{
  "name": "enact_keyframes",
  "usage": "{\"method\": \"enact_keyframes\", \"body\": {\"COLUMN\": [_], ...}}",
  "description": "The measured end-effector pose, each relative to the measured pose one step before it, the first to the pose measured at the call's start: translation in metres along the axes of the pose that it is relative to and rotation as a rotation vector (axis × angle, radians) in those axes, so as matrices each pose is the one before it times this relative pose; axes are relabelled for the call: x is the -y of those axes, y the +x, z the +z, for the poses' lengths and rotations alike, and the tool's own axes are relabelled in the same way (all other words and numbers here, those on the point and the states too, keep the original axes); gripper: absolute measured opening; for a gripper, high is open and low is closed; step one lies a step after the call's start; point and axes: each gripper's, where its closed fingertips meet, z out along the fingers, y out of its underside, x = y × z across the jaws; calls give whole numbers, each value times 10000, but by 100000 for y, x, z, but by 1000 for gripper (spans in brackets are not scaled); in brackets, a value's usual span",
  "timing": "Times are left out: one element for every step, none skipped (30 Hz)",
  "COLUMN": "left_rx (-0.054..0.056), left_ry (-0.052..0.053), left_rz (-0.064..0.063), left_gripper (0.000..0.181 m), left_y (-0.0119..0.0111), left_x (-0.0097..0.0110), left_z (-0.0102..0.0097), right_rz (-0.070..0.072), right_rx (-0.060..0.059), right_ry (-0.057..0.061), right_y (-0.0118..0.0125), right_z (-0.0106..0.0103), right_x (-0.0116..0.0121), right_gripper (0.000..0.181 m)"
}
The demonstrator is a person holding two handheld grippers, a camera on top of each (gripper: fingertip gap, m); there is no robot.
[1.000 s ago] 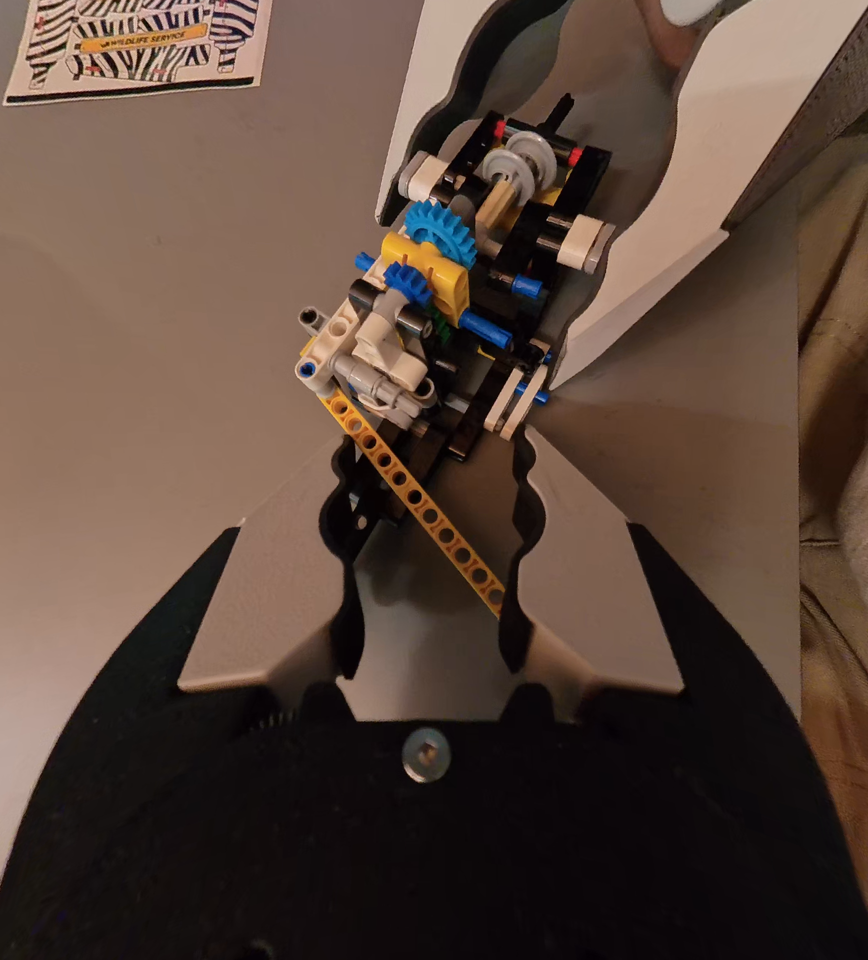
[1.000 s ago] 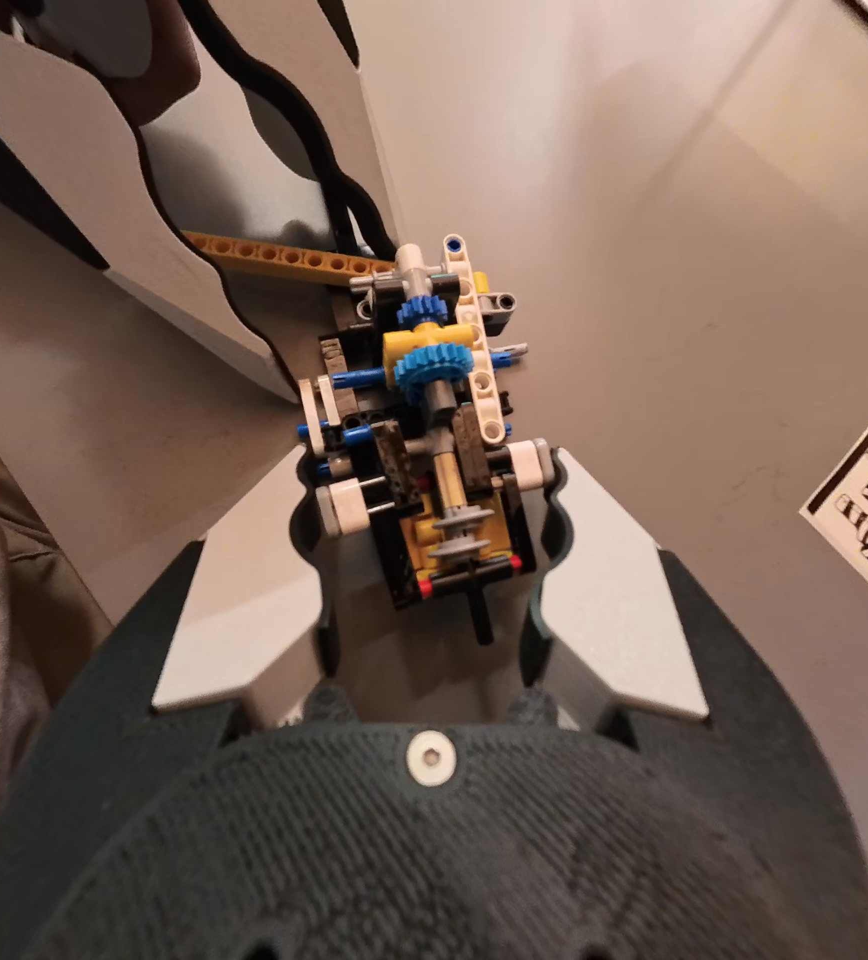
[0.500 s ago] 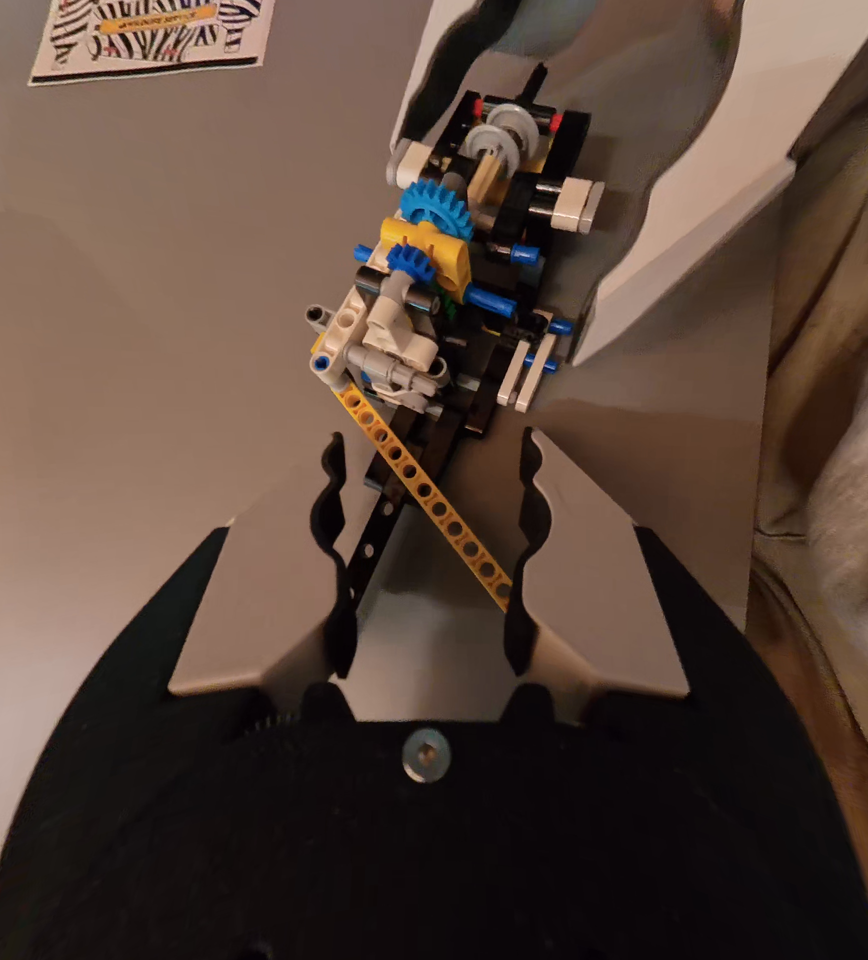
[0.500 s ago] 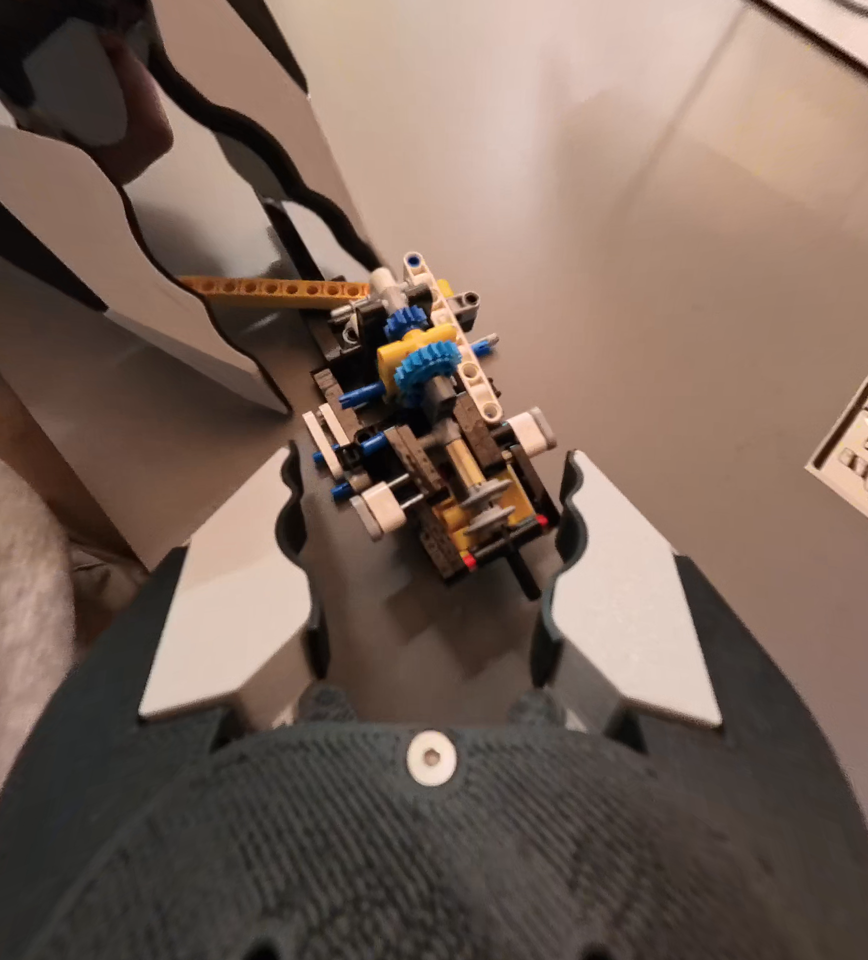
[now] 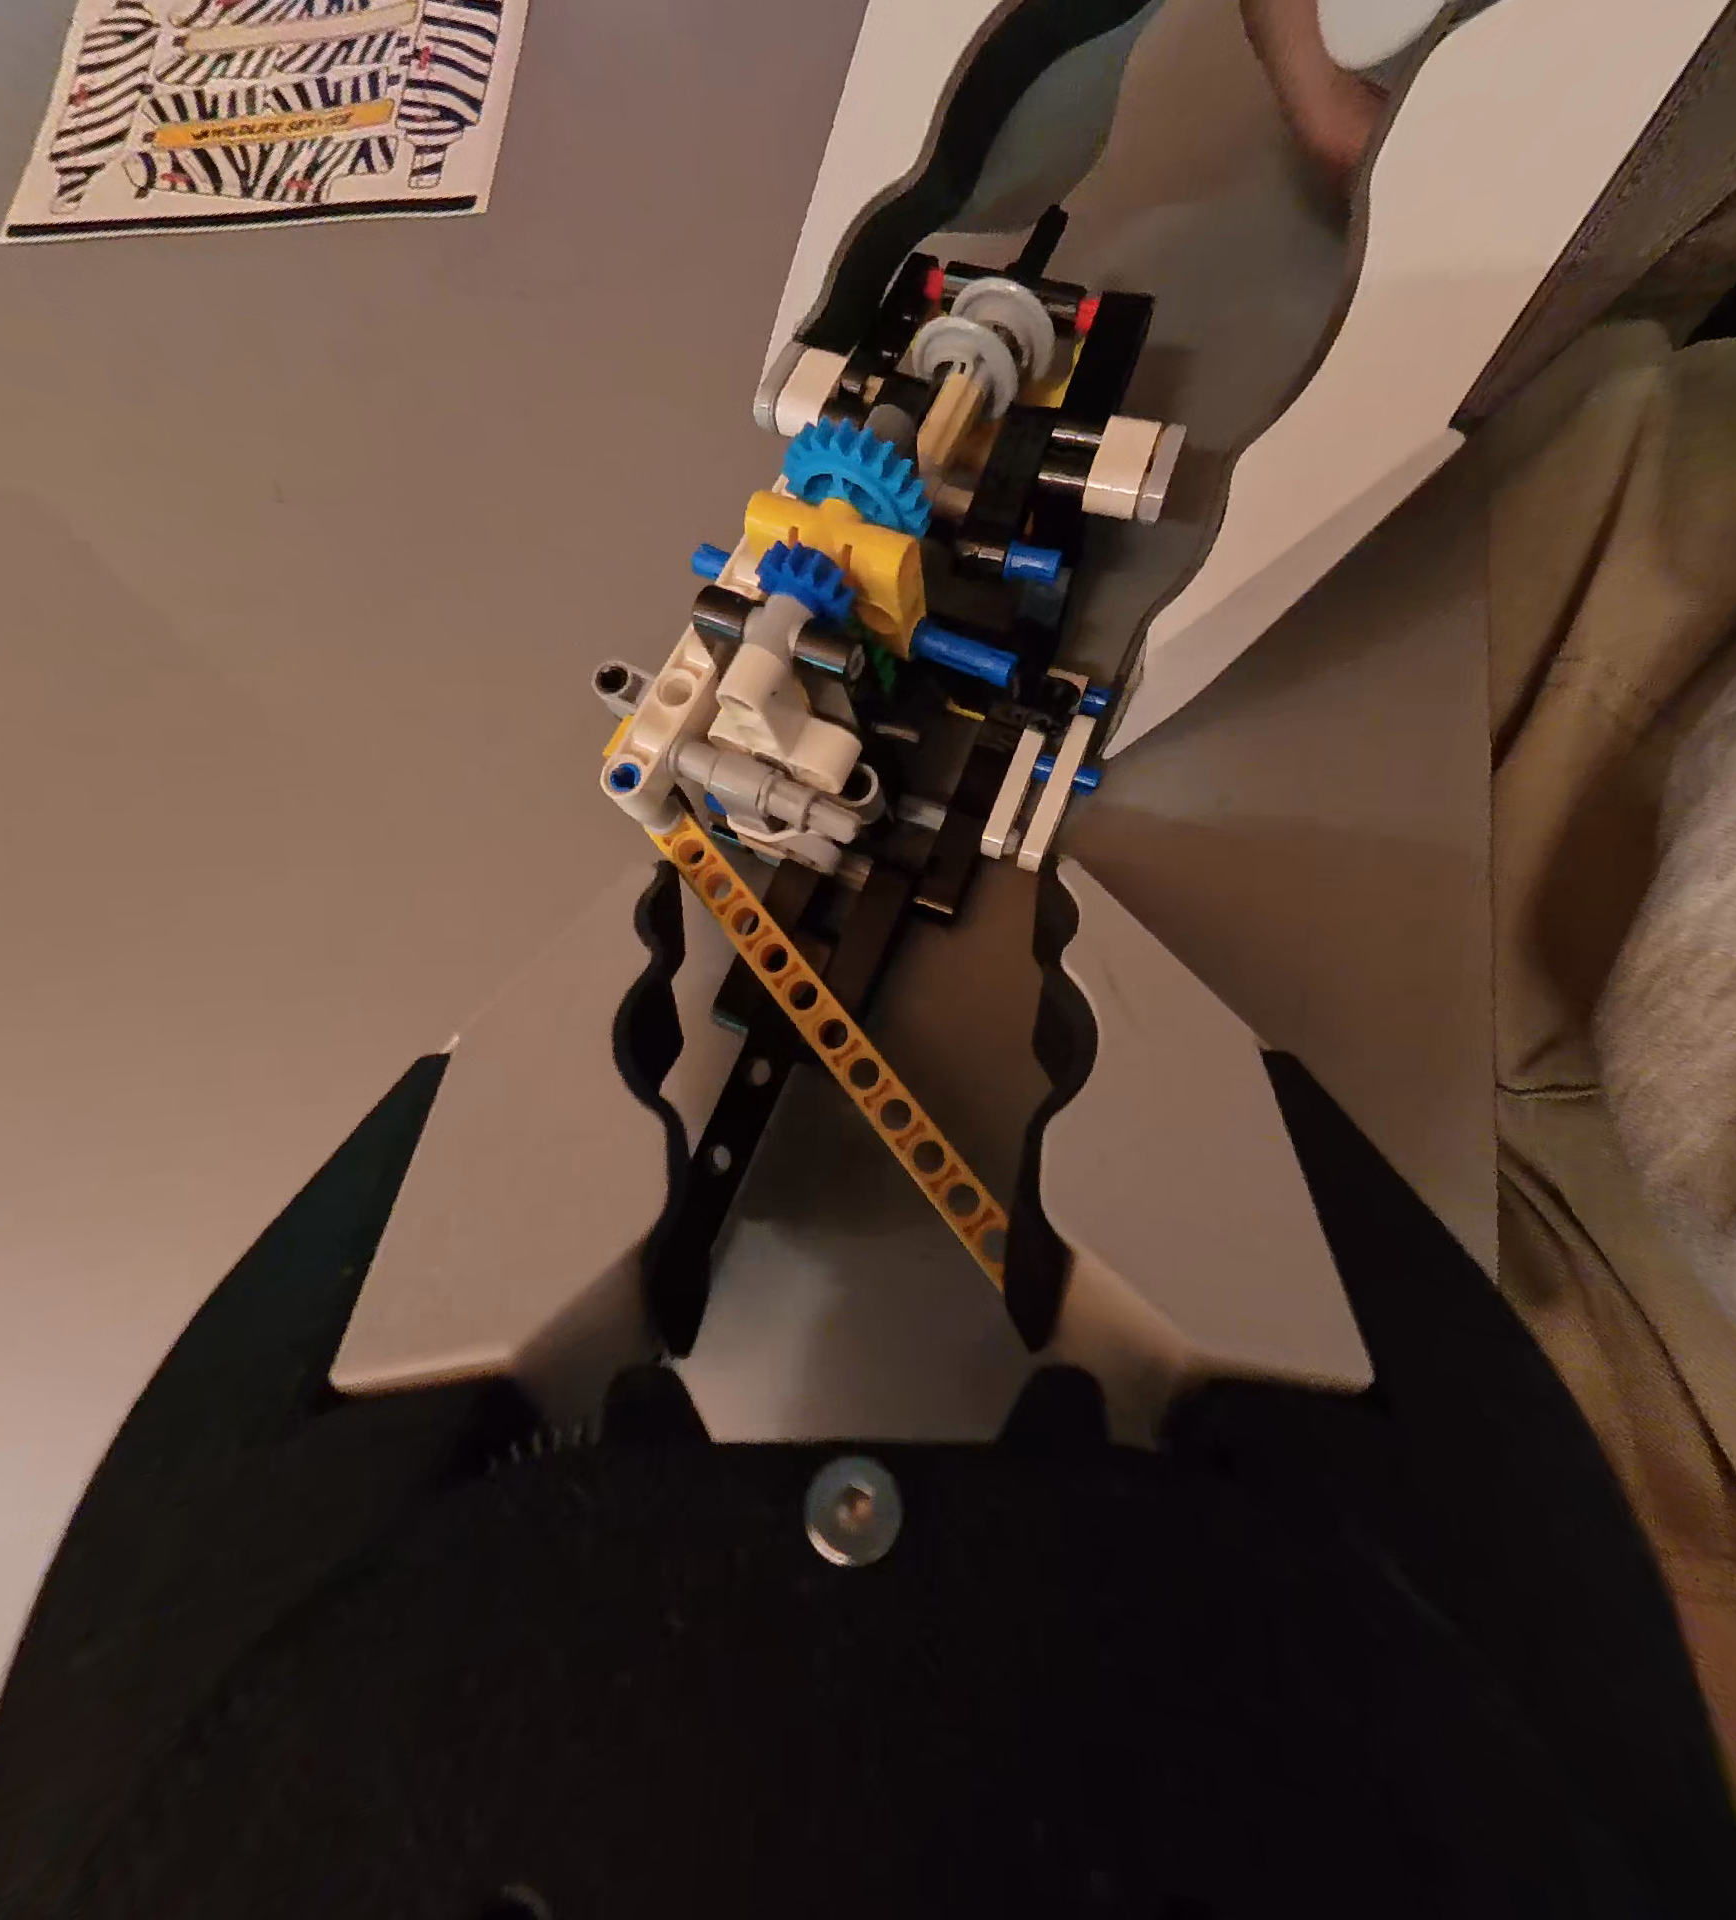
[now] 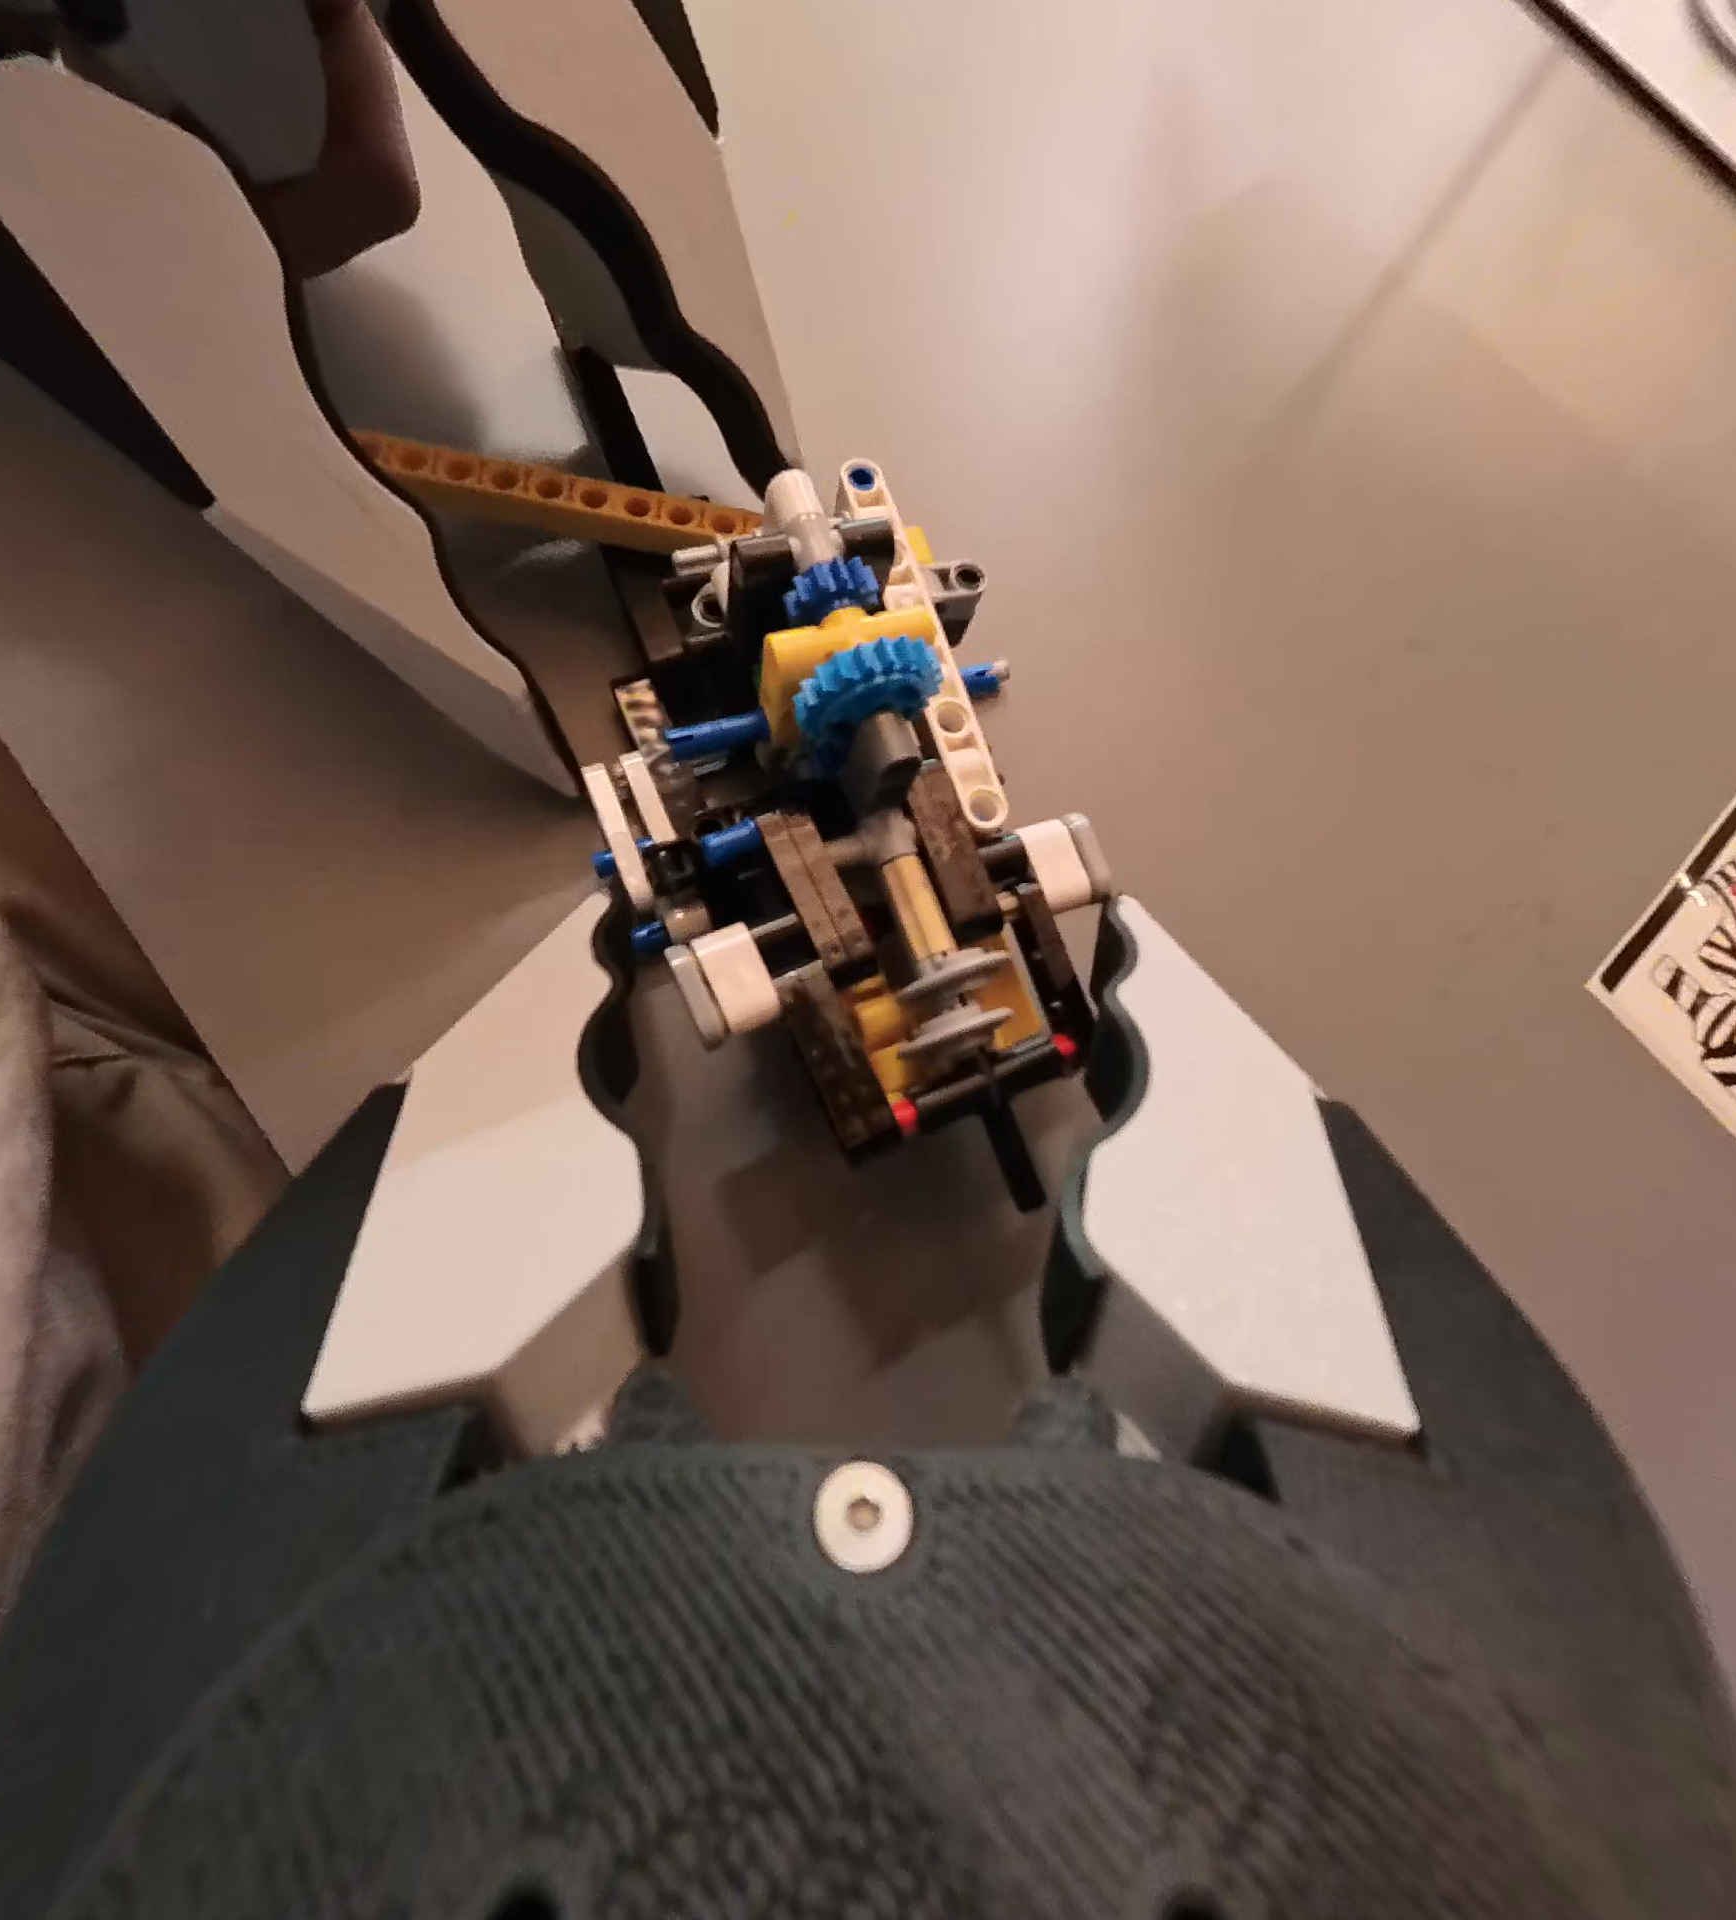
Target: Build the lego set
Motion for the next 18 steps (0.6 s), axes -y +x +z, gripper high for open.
{"method": "enact_keyframes", "body": {"left_rx": [-17,12,10,23,36,38,33,13,7,16,21,22,12,13,2,7,21,14], "left_ry": [14,-2,-21,-23,-24,-36,-32,-21,-4,6,3,-7,-13,-4,2,8,4,-6], "left_rz": [-32,-10,34,43,51,43,8,-36,-73,-41,-25,-11,-11,0,-32,-2,27,9], "left_gripper": [69,69,69,69,68,68,68,67,67,66,66,66,66,65,65,65,65,65], "left_y": [-52,-67,-28,-15,-16,-19,-30,-18,-13,0,-2,1,6,-1,5,6,-6,-11], "left_x": [-14,-11,-14,-2,11,0,-5,15,30,21,19,5,16,4,27,11,-2,8], "left_z": [-8,-1,-1,6,16,13,14,6,14,3,15,5,-7,4,0,3,1,-5], "right_rz": [-25,-35,2,9,2,-24,15,49,33,20,43,26,40,61,35,12,41,50], "right_rx": [-30,-21,-7,-4,-34,-51,-27,-7,-15,-9,-5,-15,-13,-13,-18,-28,-34,-39], "right_ry": [-38,-41,-35,-37,-73,-75,-59,-30,1,3,-5,-18,-23,-19,-20,-28,-45,-47], "right_y": [19,3,1,10,10,8,7,0,8,4,8,-5,4,9,12,5,15,6], "right_z": [25,1,4,17,5,3,1,-5,1,-5,-2,2,-8,3,1,-20,4,-12], "right_x": [3,-5,-35,-42,-69,-33,-23,-19,-1,-19,1,-9,-13,-4,-15,-6,-13,-13], "right_gripper": [88,88,88,88,88,87,87,86,86,86,86,85,85,85,85,85,84,84]}}
